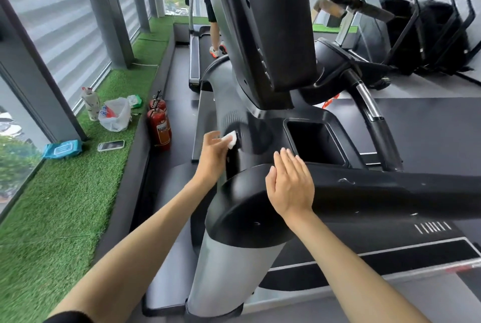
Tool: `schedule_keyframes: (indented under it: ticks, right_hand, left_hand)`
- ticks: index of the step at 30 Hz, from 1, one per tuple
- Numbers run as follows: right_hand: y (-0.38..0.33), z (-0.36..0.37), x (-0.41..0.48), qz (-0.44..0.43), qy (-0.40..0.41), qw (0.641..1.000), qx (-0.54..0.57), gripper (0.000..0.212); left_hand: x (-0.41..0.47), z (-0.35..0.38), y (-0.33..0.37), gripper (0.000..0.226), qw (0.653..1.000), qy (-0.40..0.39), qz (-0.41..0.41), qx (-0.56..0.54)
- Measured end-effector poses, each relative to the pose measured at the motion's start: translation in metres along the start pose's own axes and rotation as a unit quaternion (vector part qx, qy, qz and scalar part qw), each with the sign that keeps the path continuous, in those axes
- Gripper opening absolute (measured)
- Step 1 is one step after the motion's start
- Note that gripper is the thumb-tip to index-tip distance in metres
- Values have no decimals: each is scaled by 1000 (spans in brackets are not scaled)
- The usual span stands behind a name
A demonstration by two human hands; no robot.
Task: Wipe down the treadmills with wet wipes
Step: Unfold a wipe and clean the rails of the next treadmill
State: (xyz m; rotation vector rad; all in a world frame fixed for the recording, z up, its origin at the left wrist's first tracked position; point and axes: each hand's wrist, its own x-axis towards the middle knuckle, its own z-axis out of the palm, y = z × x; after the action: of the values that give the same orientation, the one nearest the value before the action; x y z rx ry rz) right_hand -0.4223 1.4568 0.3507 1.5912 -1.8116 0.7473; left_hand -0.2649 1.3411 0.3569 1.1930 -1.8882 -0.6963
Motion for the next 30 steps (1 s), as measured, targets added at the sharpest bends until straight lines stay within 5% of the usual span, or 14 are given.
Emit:
schedule_keyframes:
  ticks: [6,12,19,25,30]
  right_hand:
    - [0,-1,-1,2,-7,1000,5,46]
    - [0,-1,-1,2,-4,1000,6,45]
    - [0,-1,-1,7,-14,1000,12,46]
    - [-1,-2,-1,14,-21,999,21,45]
    - [0,-2,-1,15,-22,999,27,46]
  left_hand:
    - [-30,-6,-11,33,969,-107,217,47]
    - [-15,-11,-10,28,999,-5,-7,-46]
    - [-45,-1,36,35,984,-102,139,-50]
    - [-60,-15,-4,19,990,-101,-12,-94]
    - [-88,-22,-35,24,963,-112,-151,-192]
